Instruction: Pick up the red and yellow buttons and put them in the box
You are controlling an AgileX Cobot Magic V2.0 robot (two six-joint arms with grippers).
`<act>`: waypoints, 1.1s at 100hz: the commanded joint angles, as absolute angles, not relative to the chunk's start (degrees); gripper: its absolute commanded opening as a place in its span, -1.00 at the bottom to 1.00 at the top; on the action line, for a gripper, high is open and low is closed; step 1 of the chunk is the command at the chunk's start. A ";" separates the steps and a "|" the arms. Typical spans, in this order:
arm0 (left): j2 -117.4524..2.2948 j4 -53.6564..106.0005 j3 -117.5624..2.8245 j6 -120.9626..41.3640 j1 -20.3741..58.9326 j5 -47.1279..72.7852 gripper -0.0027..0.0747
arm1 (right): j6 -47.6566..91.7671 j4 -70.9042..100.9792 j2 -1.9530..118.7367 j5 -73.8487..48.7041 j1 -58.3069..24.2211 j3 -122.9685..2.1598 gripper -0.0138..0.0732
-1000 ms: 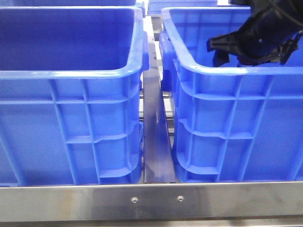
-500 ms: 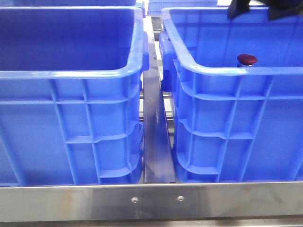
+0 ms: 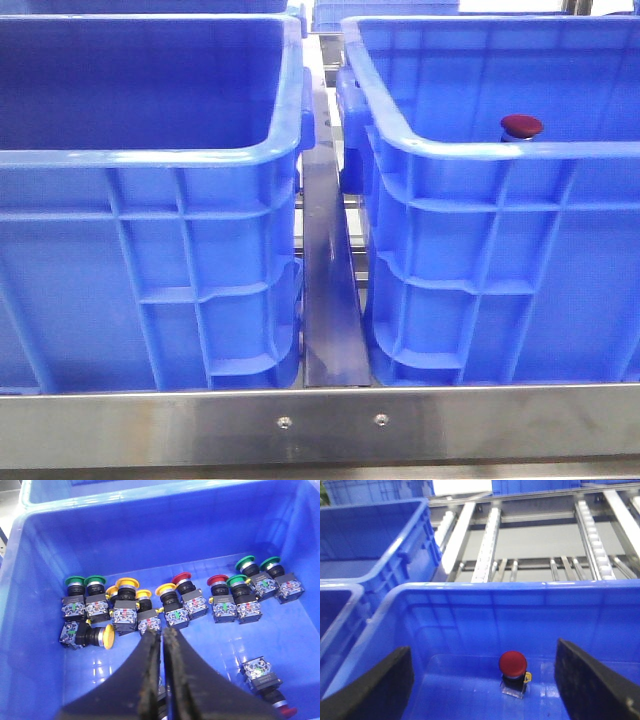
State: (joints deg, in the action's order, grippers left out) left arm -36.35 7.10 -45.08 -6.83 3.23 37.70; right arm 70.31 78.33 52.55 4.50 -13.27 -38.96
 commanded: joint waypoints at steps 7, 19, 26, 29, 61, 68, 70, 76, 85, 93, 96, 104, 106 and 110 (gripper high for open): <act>-36.27 7.88 -46.62 -6.20 3.12 33.05 -0.98 | 70.41 78.05 44.56 4.21 -13.18 -35.94 0.49; -36.27 7.88 -46.62 -6.20 3.12 33.05 -0.98 | 70.41 78.05 40.06 4.29 -13.18 -34.09 0.09; -36.27 7.88 -46.62 -6.20 3.12 33.05 -0.98 | 70.41 78.05 38.30 4.24 -13.18 -33.94 -0.17; -36.27 7.88 -46.62 -6.20 3.12 33.05 -0.98 | 70.41 78.05 37.83 4.24 -13.18 -33.94 -0.29; -36.27 7.88 -46.62 -6.20 3.12 32.56 -0.86 | 70.41 78.05 36.97 3.85 -13.18 -33.94 -0.84; -36.27 7.88 -46.62 -6.20 3.12 32.64 -0.59 | 70.41 78.05 36.97 3.85 -13.18 -33.94 -0.84; -36.27 7.88 -46.62 -6.20 3.12 32.64 -0.49 | 70.41 78.05 36.97 3.85 -13.18 -33.94 -0.84; -36.39 7.88 -46.62 -6.20 3.12 32.52 -0.16 | 70.41 78.05 36.97 3.85 -13.18 -33.94 -0.84; -36.61 7.88 -46.62 -6.20 3.12 31.67 0.36 | 70.41 78.05 36.97 3.85 -13.18 -33.94 -0.84; -37.32 7.77 -46.62 -6.20 3.12 30.23 0.60 | 70.41 78.05 36.97 3.85 -13.18 -33.94 -0.84; -37.77 7.67 -46.73 -6.20 3.12 29.69 0.62 | 70.41 78.05 36.97 3.85 -13.18 -33.94 -0.84; -39.60 7.67 -47.06 -6.20 3.12 27.95 0.62 | 70.41 78.05 36.97 3.85 -13.18 -33.94 -0.84; -40.29 7.67 -47.17 -6.20 3.12 27.70 0.62 | 70.41 78.05 36.97 3.85 -13.18 -33.94 -0.84; -41.92 7.67 -47.43 -6.20 3.12 27.46 0.62 | 70.41 78.05 36.97 3.85 -13.18 -33.94 -0.84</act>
